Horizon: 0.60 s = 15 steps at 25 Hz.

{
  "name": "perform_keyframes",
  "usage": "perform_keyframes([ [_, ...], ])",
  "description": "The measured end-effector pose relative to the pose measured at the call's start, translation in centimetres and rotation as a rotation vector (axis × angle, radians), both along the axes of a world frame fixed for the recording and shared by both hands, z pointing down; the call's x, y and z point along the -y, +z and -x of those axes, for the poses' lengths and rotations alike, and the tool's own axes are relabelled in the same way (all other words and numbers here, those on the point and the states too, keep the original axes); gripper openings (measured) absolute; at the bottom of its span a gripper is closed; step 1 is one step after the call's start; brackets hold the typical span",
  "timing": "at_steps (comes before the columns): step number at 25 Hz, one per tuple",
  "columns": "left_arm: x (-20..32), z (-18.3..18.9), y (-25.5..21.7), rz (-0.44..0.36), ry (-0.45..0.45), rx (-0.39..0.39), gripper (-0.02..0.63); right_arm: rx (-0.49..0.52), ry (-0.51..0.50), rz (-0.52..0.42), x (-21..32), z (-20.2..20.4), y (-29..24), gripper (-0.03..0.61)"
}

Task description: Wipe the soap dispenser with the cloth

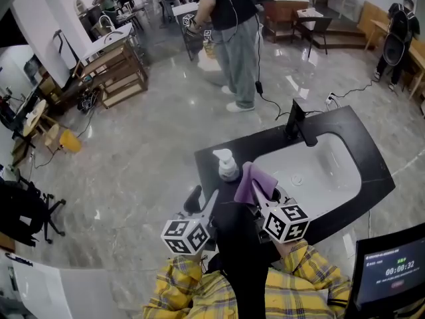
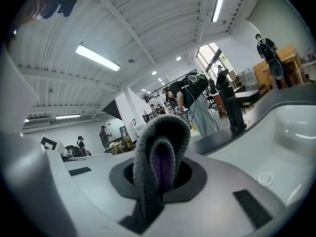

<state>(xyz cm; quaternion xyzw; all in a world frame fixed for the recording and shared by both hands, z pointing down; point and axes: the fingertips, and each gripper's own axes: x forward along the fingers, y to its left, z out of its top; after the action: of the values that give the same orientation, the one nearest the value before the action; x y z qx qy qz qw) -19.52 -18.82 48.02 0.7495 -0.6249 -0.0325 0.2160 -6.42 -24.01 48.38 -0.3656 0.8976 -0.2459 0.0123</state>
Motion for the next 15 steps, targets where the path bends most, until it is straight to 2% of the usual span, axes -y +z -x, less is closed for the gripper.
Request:
perform_keyframes([
  [10,-4.7,-2.4,0.2,0.007,-0.002,-0.063,0.212,-0.014,0.019,0.002,-2.5,-3.2,-0.4,0.041],
  [15,-5.1,-3.7,0.1,-0.01,0.006,-0.047,0.187,-0.014,0.018,-0.004,-3.1,-5.4,0.0,0.041],
])
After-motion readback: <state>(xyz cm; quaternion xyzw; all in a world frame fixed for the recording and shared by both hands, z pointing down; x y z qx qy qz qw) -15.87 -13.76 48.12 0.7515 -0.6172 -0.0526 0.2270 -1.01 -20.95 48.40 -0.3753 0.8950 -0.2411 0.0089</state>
